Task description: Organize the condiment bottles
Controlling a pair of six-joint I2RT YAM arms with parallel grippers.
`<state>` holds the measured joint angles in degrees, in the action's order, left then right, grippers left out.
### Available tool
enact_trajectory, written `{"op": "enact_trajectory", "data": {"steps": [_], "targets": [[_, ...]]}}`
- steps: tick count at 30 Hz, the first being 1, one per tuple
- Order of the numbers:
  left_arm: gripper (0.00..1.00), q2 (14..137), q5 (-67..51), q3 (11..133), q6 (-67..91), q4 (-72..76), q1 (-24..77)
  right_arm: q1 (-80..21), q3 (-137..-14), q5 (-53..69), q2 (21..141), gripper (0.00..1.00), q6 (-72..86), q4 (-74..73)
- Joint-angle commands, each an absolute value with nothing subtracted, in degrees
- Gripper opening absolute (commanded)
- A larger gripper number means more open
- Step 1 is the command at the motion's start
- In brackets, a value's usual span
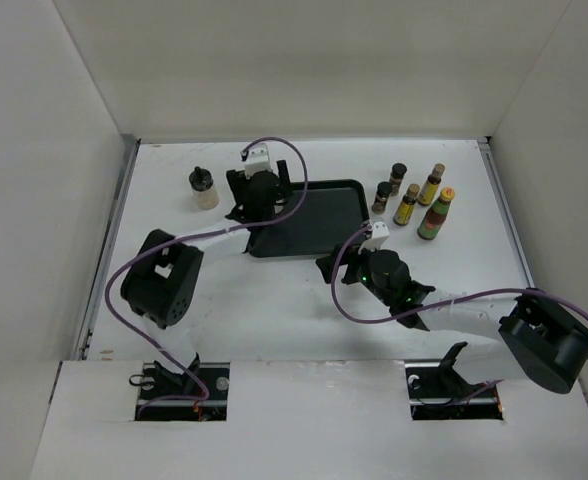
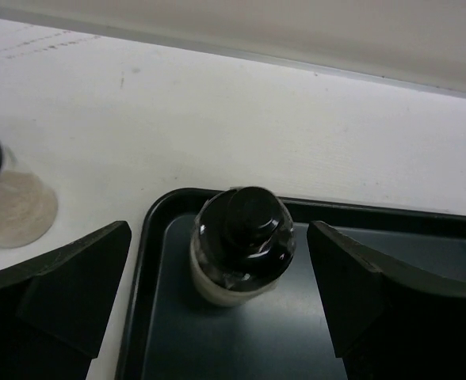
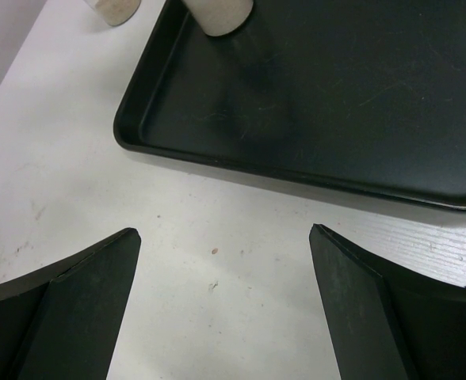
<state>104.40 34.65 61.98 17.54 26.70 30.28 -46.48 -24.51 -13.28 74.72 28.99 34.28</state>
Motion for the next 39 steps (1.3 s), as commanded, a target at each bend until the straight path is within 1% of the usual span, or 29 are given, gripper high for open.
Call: {"op": "enact_trajectory", "data": {"steps": [1,5,9,12,17,21,30,39], "targets": [[0.96,92.5,36.4,57.8,17.9,30.0,30.3,-46.2,-24.6,-13.3,74.4,0.95,29.7,37.0],[0.96,83.8,41.8,51.5,19.2,25.4,29.0,-46.2,-24.9,-13.1,74.5,0.95,29.8,36.6],[0.96,81.6,41.1,49.4,22.8,18.8,23.8,-46.2,-24.9,-13.0,75.4,0.95,29.9,37.1],[0.96,84.5,40.2,50.8,22.9,16.9,19.7,-46.2,-25.5,-12.6,76.0,0.95,30.0,37.0],[0.96,92.8,38.3,57.4,21.9,15.8,14.6,-46.4,-25.8,-12.4,76.6,0.95,29.8,36.6],[0.96,98.0,35.9,62.1,21.3,15.7,12.6,-46.4,-25.1,-12.7,75.2,0.96,29.4,36.8],[0.96,107.4,33.8,72.4,15.7,14.2,10.3,-46.6,-25.9,-12.3,76.6,0.96,29.4,36.5],[0.93,109.3,33.7,71.6,16.6,13.8,9.3,-46.6,-26.1,-12.7,76.4,0.96,29.2,35.6]]}}
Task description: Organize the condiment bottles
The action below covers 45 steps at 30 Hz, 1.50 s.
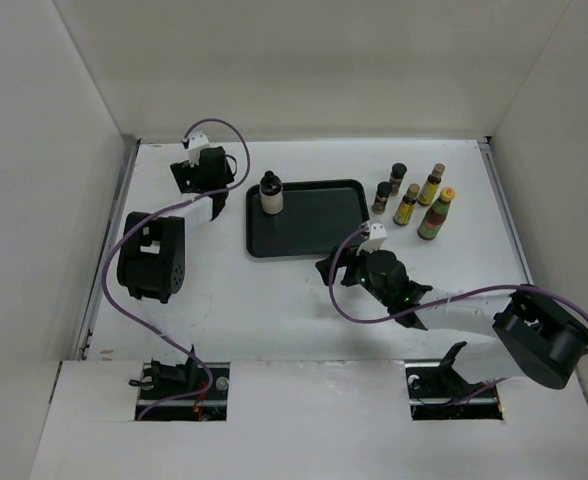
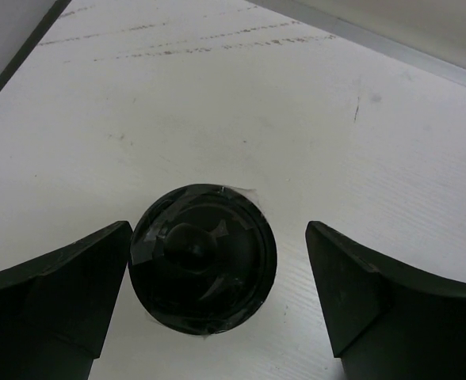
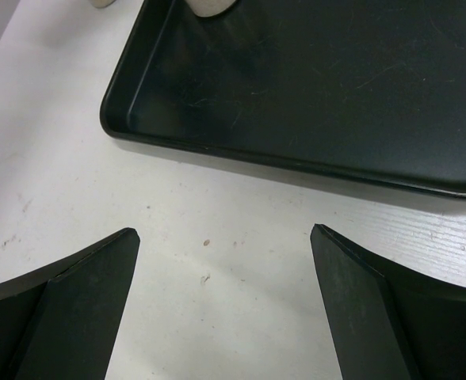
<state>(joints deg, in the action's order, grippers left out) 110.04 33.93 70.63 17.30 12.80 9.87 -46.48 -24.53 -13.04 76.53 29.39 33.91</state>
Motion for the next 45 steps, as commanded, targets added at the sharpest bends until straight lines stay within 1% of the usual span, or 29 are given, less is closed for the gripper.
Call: {"op": "enact_trajectory", "data": {"steps": [1,3,7,10,14,18,20,23,25,28,33,37,40,42,45], "targets": [[0.9,109.4,33.7,71.7,16.7,13.9,9.1,-46.6,-26.0,-12.9,76.4,0.96,29.2,35.9],[0.81,109.5,33.6,72.0,16.4,14.1,9.0,-46.6,-26.1,-12.7,76.9,0.96,29.3,35.7],[0.55,107.4,34.5,70.8,16.5,14.8,8.7,-46.6,-25.8,-13.1,75.8,0.96,29.1,35.8],[0.48,101.2,35.7,66.6,16.6,17.5,8.9,-46.5,-25.1,-13.3,75.2,0.96,29.3,36.1],[0.47,90.5,37.4,60.8,16.5,20.4,11.2,-46.4,-24.9,-13.6,74.4,0.96,29.4,36.4],[0.45,81.0,38.5,58.3,15.9,20.8,15.7,-46.4,-25.2,-13.7,75.3,0.96,29.3,35.9],[0.45,77.8,38.5,58.9,15.7,21.0,18.1,-46.4,-25.0,-14.1,74.8,0.96,29.1,36.6],[0.45,76.4,37.3,62.7,14.4,20.4,23.2,-46.2,-24.9,-14.2,74.8,0.96,29.3,36.1],[0.45,78.3,35.8,66.2,13.5,20.6,27.2,-46.3,-24.7,-14.3,73.7,0.94,29.2,36.1],[0.45,84.5,32.7,72.6,13.2,20.1,32.2,-46.4,-23.7,-16.0,71.9,0.88,28.9,36.6],[0.45,96.0,30.7,79.4,13.4,20.7,37.0,-46.4,-21.9,-19.1,65.5,0.59,28.0,35.9],[0.45,102.5,29.6,82.3,13.9,20.7,38.3,-46.4,-18.9,-22.8,57.2,0.44,27.1,36.4],[0.45,105.9,30.1,82.7,14.0,21.3,38.7,-46.4,-16.3,-26.3,51.0,0.42,27.3,36.6],[0.45,107.7,30.2,82.7,14.1,21.7,38.5,-45.2,-14.8,-28.6,48.3,0.43,27.6,36.6],[0.45,110.0,30.2,81.7,14.1,23.2,38.0,-43.6,-14.1,-28.8,46.3,0.47,28.6,35.9]]}}
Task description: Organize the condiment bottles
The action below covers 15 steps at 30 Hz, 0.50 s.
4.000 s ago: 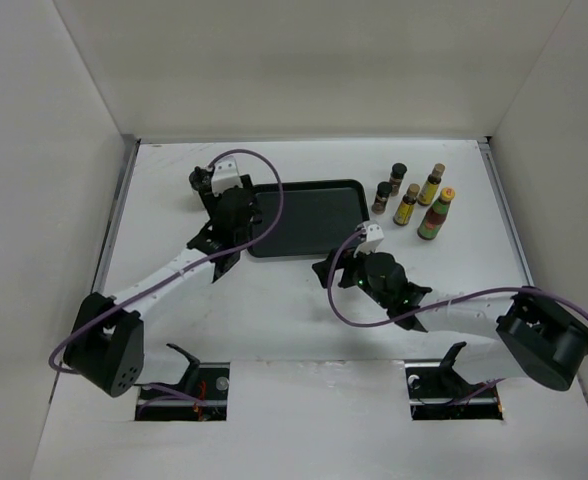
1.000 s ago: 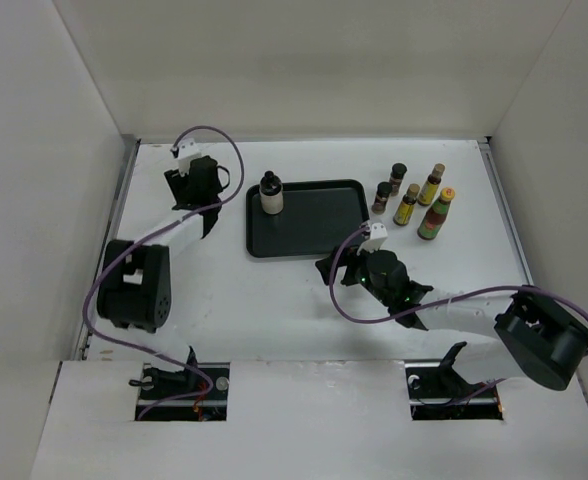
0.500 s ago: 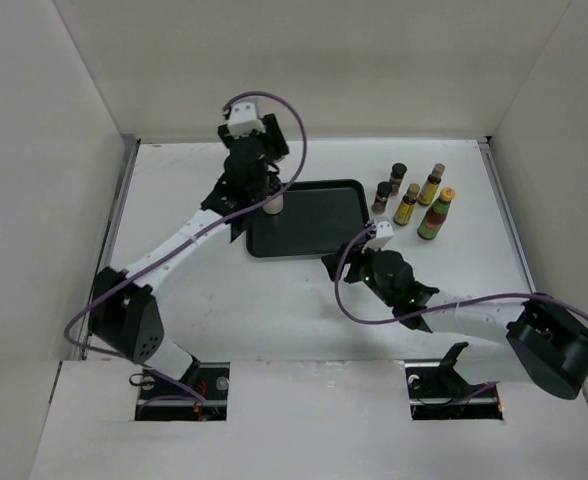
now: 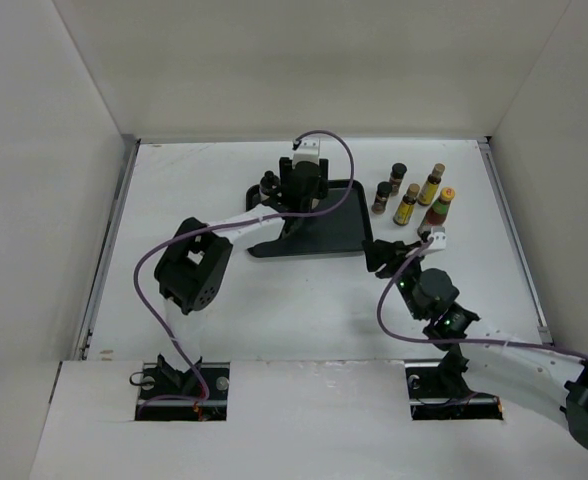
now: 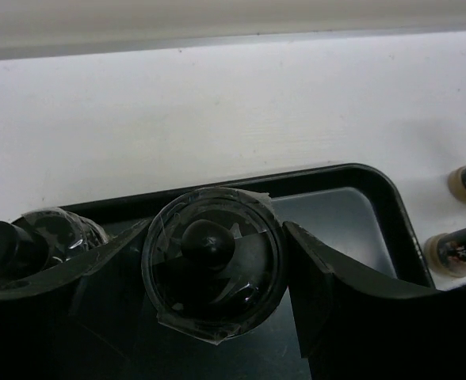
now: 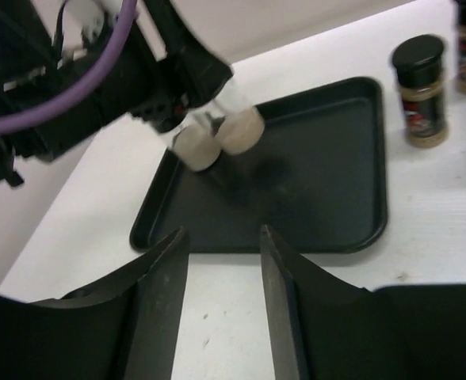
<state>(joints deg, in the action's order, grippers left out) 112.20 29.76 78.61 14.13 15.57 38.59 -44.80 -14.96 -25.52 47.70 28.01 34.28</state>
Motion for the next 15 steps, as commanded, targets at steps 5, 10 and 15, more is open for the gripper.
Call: {"op": "enact_trajectory", "data": {"steps": [5,10,15], "targets": [[0.45,114.2,29.4,81.3,14.1,25.6,37.2,-42.8,-14.2,-28.6,48.2,0.56,29.0,36.0],[0.45,116.7,28.9,81.5,14.1,28.1,36.9,-43.0,-14.9,-28.2,50.7,0.58,28.9,36.8],[0.51,118.7,28.5,81.9,14.1,27.9,36.4,-43.0,-14.1,-28.6,48.7,0.66,28.8,37.1]]}}
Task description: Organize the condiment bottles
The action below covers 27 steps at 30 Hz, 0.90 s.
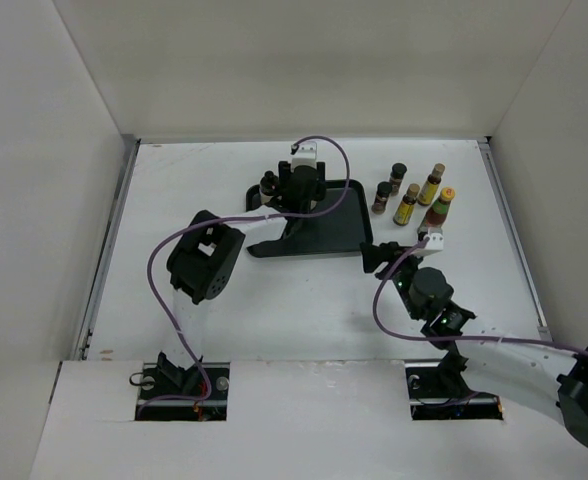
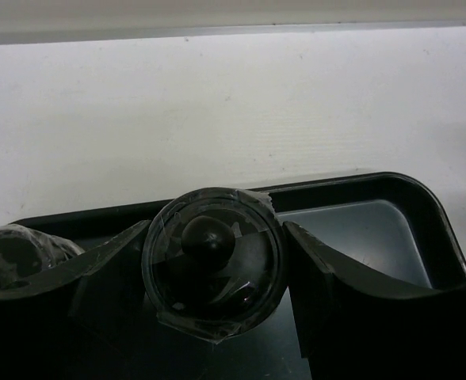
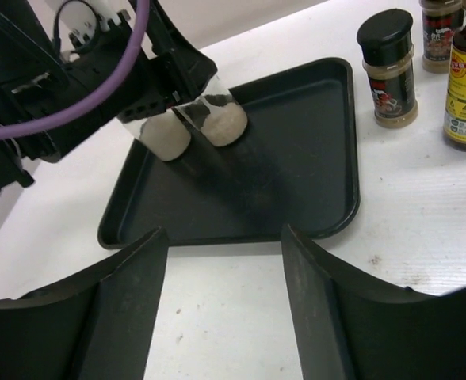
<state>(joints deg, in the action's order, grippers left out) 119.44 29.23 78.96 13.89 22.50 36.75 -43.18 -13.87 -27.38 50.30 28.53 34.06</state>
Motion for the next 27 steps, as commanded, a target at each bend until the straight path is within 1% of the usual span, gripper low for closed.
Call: {"op": "enact_trajectory", "data": {"steps": [1,2,4,5,7,8,9,12,13,14,15,17,18,20,21,23,24,25,26,27], "targets": [[0.53,118.9,28.2,81.9,14.1,27.9,36.4,-42.8,-14.0,-28.3,48.6,0.68,28.9,37.2],[0.6,118.9,28.0,81.7,14.1,27.9,36.6,-42.6,-13.9,-28.2,48.6,0.7,29.0,37.2],[0.78,118.5,28.1,81.0,14.1,28.1,37.0,-42.7,-14.1,-28.2,48.8,0.75,28.8,37.0],[0.85,117.8,28.4,80.7,14.1,28.1,37.2,-42.7,-14.1,-28.3,49.0,0.77,28.8,37.2],[0.94,115.2,28.7,79.6,14.1,28.3,37.8,-42.7,-14.4,-28.2,49.2,0.79,28.8,37.1],[0.98,113.6,28.7,79.3,14.1,28.3,38.2,-42.6,-14.5,-28.3,49.0,0.8,28.8,36.9],[0.99,111.7,28.7,79.1,14.2,27.8,38.4,-42.7,-14.5,-28.6,48.3,0.8,28.8,36.7],[1.0,104.3,28.5,78.1,14.2,27.2,39.9,-42.7,-14.4,-29.5,44.0,0.8,29.0,36.0],[1.0,101.5,28.3,77.4,14.1,27.2,40.6,-42.7,-14.9,-30.2,41.9,0.78,28.9,35.0],[1.0,99.3,28.3,76.4,14.0,27.6,40.9,-42.7,-15.8,-30.9,40.1,0.72,28.7,33.5],[1.0,96.3,28.3,74.7,14.0,27.9,41.4,-42.9,-17.3,-31.6,38.9,0.64,28.4,31.3],[1.0,90.6,28.6,70.0,14.4,29.7,42.2,-43.0,-21.2,-33.0,38.6,0.41,27.9,26.8],[1.0,87.6,29.0,66.7,14.7,31.1,42.7,-43.0,-23.4,-33.6,39.4,0.32,27.5,24.5],[1.0,81.0,31.1,57.5,17.5,35.0,43.3,-42.1,-28.6,-34.7,42.2,0.26,25.9,19.1],[1.0,77.9,31.6,52.9,19.1,36.5,43.5,-41.2,-30.8,-35.9,43.4,0.26,24.7,17.1],[0.93,72.2,32.7,44.5,21.9,37.6,42.9,-38.8,-34.9,-38.6,45.6,0.32,22.4,13.2],[0.9,69.4,33.1,40.6,23.5,37.6,42.3,-37.8,-36.0,-39.7,46.1,0.39,21.4,12.2],[0.87,66.5,33.8,36.9,25.4,37.4,41.8,-35.9,-37.3,-41.9,46.4,0.51,19.8,11.1],[0.85,63.1,34.7,33.0,27.5,36.9,41.3,-33.8,-38.3,-44.0,46.7,0.64,18.3,10.3],[0.85,59.9,35.4,29.4,29.8,35.9,41.1,-31.4,-39.3,-45.2,47.1,0.74,16.7,9.8]]}}
